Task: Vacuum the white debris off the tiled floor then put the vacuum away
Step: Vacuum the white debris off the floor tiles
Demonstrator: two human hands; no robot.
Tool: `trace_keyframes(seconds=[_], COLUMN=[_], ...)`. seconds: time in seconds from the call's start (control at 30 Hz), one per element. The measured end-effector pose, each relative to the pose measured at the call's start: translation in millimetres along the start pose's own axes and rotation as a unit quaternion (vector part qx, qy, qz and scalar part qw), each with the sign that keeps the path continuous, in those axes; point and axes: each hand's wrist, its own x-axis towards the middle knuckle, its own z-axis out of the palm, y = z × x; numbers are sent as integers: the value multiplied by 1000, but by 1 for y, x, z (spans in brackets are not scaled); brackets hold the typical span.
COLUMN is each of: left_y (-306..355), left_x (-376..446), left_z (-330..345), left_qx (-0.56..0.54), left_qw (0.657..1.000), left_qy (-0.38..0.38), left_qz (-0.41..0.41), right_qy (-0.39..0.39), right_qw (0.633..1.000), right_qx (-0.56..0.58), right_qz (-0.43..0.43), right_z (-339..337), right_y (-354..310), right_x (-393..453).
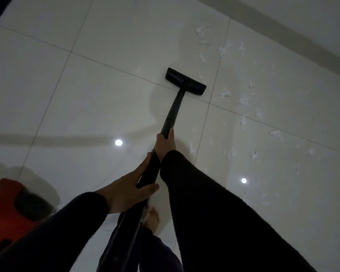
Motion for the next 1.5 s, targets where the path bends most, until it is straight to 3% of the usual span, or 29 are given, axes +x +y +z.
trace_keyframes(seconds=[0.5, 1.23, 1.5], left_y=[55, 189, 210], left_x=[56, 150, 189], left_z=[-61, -118, -150], left_qx=[15, -55, 14], left_qw=[1000, 997, 998], left_qy=[-7, 48, 65], left_qz=[1, 13, 13], right_qy=[9, 15, 11], right_qw=[1000, 1000, 999], right_qx=[8, -18, -26], right_qz=[-7, -17, -29], right_z=[-13, -68, -75], right_y=[-84, -225, -272], right_x=[39, 137, 170])
